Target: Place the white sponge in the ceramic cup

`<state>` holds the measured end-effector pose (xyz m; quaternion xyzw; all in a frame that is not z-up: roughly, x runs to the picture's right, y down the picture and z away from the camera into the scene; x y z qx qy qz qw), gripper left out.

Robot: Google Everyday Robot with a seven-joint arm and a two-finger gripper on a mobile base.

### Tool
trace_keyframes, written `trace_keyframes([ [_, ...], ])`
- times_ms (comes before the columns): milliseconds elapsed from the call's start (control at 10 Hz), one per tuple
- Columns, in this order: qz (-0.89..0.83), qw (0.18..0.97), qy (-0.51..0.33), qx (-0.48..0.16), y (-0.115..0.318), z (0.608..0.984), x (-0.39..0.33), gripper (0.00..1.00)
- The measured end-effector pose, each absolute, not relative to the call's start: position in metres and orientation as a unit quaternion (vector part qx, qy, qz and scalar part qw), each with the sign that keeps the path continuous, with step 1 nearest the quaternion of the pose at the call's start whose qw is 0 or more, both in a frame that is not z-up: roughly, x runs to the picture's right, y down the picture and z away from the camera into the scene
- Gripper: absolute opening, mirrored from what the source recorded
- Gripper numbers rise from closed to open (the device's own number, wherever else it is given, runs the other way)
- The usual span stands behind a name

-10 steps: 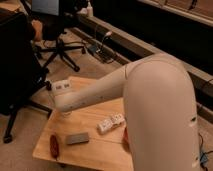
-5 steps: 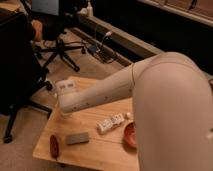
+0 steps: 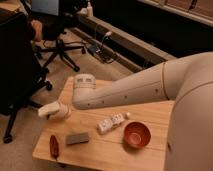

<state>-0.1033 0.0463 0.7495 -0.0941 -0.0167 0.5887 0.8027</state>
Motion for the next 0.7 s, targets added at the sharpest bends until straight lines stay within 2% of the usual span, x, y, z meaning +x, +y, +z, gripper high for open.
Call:
trace_keyframes([
  [700,0.588,0.803,-0.017,-0.095,0.0464,0.7494,-0.1050,0.80],
])
